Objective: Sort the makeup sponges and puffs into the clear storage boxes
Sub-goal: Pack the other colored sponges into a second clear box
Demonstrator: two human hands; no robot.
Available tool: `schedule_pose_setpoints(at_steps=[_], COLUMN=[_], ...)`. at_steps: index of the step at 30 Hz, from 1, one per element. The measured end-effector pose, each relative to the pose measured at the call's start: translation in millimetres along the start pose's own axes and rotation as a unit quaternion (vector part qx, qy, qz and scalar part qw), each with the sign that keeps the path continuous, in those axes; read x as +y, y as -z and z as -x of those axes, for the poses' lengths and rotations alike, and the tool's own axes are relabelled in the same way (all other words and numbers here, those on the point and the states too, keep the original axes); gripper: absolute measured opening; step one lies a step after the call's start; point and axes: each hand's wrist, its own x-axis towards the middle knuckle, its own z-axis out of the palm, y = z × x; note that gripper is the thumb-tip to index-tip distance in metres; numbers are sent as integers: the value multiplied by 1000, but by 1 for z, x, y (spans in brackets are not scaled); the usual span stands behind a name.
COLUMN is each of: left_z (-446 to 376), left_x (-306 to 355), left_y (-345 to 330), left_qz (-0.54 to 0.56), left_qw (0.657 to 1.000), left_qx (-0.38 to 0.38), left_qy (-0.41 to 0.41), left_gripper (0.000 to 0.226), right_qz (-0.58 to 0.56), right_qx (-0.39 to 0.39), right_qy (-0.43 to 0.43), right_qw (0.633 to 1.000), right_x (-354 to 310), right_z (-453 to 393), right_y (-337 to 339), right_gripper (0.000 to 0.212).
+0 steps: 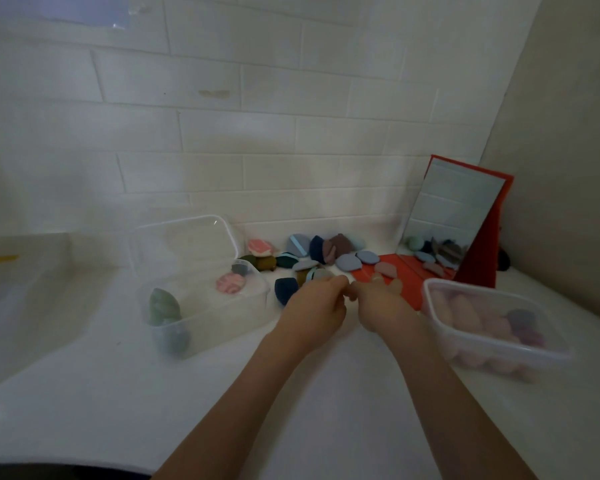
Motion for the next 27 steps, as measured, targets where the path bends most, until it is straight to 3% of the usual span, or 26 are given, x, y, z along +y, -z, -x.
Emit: schedule_pose_setpoints(at_steps=[3, 6, 8, 11, 15, 19, 21, 25, 27], left_z=[-1, -8, -17, -31, -54, -75, -82, -88, -88], left_x=[8, 15, 15, 1, -18, -25, -38, -50, -50], left_y=[-5, -7, -9, -16, -29, -42, -54, -68, -69], left_qz=[202, 427, 511, 465, 412, 429, 398, 391, 378], left_qw=[974, 884, 834, 846, 859, 843, 851, 859, 867], left_qx=[-15, -68, -44, 90, 178, 237, 253, 242, 238], left_qy=[98, 181, 205, 244, 247, 222, 230, 224, 220], left_gripper=[12, 17, 19, 23, 37, 39, 48, 65, 58], right_qz=[-62, -257, -362, -452, -429, -376, -336, -264, -234], right_qx=[57, 135, 173, 203, 253, 215, 185, 137, 128], right_qy=[12, 50, 47, 21, 9, -1, -9, -17, -28], right_qw=[996, 956, 915, 868, 867, 901, 924, 955, 963], right_x=[7, 6, 3, -6, -12, -10, -6, 1, 2], right_z=[-5, -11, -15, -32, -71, -119, -144, -180, -187], right_y=[14, 23, 25, 20, 11, 7, 3, -7, -12], right_gripper=[40, 27, 19, 11, 21, 41, 48, 49, 45])
